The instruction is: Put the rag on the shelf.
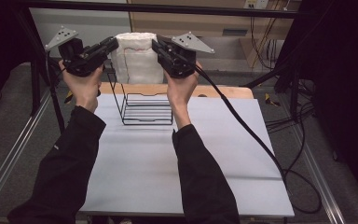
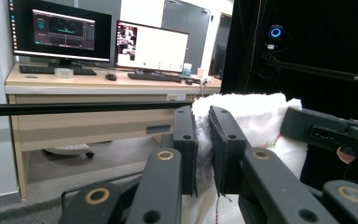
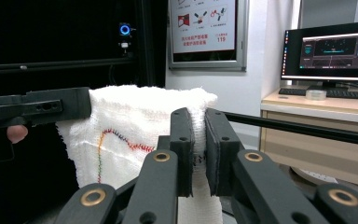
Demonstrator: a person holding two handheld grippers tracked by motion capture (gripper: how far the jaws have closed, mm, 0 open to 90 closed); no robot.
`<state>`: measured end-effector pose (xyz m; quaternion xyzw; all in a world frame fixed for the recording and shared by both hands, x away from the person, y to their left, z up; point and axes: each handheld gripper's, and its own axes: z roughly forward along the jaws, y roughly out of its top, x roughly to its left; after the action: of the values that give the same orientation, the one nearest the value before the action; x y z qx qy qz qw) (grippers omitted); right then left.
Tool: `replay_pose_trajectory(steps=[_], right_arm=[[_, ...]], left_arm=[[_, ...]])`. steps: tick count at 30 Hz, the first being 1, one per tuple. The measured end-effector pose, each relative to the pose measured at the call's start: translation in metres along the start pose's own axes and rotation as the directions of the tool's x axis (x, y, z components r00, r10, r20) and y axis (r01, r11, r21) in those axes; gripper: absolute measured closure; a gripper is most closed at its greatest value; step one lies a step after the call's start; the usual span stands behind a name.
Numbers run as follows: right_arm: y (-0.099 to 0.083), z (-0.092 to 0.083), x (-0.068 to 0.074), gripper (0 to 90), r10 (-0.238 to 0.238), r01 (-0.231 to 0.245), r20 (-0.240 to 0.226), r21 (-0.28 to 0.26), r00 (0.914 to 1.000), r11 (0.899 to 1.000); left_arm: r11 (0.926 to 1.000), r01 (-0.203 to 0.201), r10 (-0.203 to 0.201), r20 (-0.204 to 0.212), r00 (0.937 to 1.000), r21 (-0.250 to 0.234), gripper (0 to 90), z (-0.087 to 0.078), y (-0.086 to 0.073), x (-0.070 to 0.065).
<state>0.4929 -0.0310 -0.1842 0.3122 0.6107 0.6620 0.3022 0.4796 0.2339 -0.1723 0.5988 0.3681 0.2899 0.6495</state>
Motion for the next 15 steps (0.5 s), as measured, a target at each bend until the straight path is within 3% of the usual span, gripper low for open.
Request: replay_pose_trajectory(steps=[15], right_arm=[[0.015, 0.026, -0.009, 83.0, -0.006, 0.006, 0.01, 0.008, 0.9999, 1.0]], left_arm=[[1.0, -0.006, 0.006, -0.02, 0.9998, 0.003, 81.0, 0.017, 0.017, 0.016]])
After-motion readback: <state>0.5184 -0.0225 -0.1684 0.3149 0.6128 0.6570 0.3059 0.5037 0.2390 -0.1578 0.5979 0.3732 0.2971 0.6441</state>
